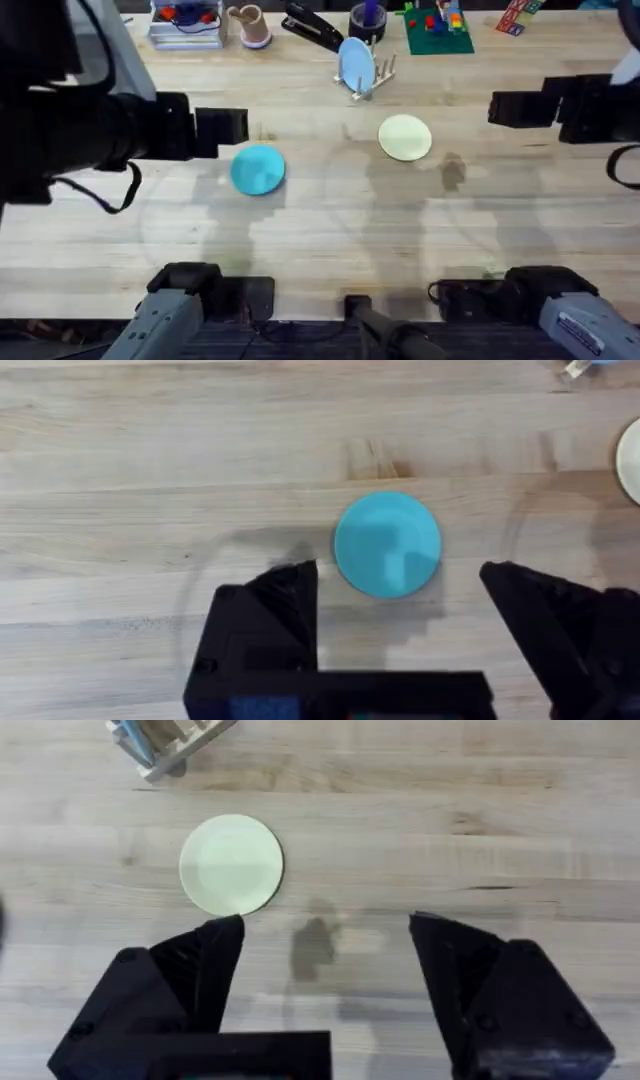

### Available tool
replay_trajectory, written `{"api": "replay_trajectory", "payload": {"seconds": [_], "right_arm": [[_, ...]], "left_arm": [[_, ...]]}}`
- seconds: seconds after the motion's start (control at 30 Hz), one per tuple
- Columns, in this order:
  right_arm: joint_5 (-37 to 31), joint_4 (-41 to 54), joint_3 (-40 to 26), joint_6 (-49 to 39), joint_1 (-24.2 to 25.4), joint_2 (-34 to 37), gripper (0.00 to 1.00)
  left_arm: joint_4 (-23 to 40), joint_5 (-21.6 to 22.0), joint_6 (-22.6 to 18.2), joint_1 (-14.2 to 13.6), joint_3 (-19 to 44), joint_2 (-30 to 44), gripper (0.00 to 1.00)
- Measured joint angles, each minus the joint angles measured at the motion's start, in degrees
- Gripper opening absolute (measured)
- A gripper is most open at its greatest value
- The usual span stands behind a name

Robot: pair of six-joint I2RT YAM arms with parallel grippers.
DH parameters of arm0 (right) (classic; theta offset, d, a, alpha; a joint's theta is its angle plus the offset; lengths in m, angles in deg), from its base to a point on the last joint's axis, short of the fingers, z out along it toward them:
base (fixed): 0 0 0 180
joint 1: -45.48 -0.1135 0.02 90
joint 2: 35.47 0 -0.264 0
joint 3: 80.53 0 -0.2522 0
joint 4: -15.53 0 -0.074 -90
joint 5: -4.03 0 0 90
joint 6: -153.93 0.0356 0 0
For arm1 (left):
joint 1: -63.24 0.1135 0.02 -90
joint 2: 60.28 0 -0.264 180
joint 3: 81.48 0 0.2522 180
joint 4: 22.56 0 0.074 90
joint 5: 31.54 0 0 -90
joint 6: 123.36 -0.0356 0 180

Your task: Pick up the plates from the table one by one and place each into a slot on the dish rack.

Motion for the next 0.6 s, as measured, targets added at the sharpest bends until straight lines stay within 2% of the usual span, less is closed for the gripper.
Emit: {"api": "replay_trajectory", "payload": {"seconds": [0.37, 0.43, 0.53, 0.57, 0.6], "right_arm": [[0.00, 0.13, -0.02, 0.02, 0.00, 0.10, 0.995], [0.00, 0.13, -0.02, 0.00, 0.00, 0.10, 0.995], [0.00, 0.13, -0.02, 0.02, 0.00, 0.12, 0.995], [0.00, 0.13, -0.02, 0.01, 0.00, 0.11, 0.995], [0.00, 0.15, -0.02, 0.00, 0.00, 0.10, 0.995]], "left_arm": [[-0.08, -0.43, 0.36, 0.00, 0.00, 2.64, 0.971], [-0.08, -0.56, 0.38, 0.00, 0.00, 2.74, 0.688], [-0.04, -0.63, 0.39, 0.00, 0.00, 2.78, 0.192], [-0.02, -0.63, 0.27, 0.00, 0.00, 2.78, 0.085], [-0.04, -0.76, 0.26, 0.00, 0.00, 2.78, 0.054]]}}
